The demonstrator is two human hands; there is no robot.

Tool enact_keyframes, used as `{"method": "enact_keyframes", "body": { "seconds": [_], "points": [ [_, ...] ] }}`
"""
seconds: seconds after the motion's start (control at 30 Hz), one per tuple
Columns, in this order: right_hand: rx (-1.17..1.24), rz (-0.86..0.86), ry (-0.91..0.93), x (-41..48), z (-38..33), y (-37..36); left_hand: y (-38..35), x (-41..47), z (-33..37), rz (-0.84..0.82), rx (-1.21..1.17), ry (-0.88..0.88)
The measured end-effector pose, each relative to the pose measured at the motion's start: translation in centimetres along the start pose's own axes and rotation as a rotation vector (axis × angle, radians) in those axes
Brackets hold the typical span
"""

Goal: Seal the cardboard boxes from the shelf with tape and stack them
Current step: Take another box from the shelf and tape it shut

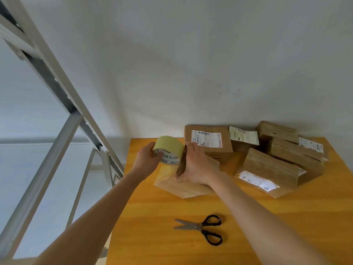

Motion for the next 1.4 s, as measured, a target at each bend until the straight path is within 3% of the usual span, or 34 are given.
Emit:
{"method": "enact_keyframes", "body": {
  "seconds": [0.2, 0.47, 0.6, 0.73, 0.9, 1.4],
  "points": [
    [0.379, 0.069, -0.019, -1.5, 2.1, -1.8, -2.4, -1.3, 1.4, -0.026, -0.204, 0.021],
    [0.516, 0.168, -0.064, -3.5, 5.0, -3.8, -6.5, -2.8, 1.3, 0.04, -0.169, 0.101],
    [0.602, 0.215, -0.056, -4.5, 6.0, -3.6, -7.3, -3.1, 3.7, 0.0, 0.084, -0.1],
    [0.582, 0.179, -0.105, -5.3, 8.2, -3.4, -5.1, -2.1, 4.2, 0.125, 0.272, -0.137],
    [0.467, 0.125, -0.167, -7.1, 11.5, -3.1, -1.1, -1.3, 2.2, 0.12, 0.811, -0.352],
    [0.326, -0.082, -0.206, -7.6, 13.8, -4.7, -4.6, -1.2, -1.9, 0.119, 0.417, -0.07]
  ]
}}
Point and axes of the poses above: each hand's wrist, its own x-axis towards the middle knuckle, its own y-axis out of the back of the hand, z = x × y, the point moved 5 cm from there along x, towards the middle knuckle, and after that the axes turned 7 degrees about y, right-handed, at the moved point
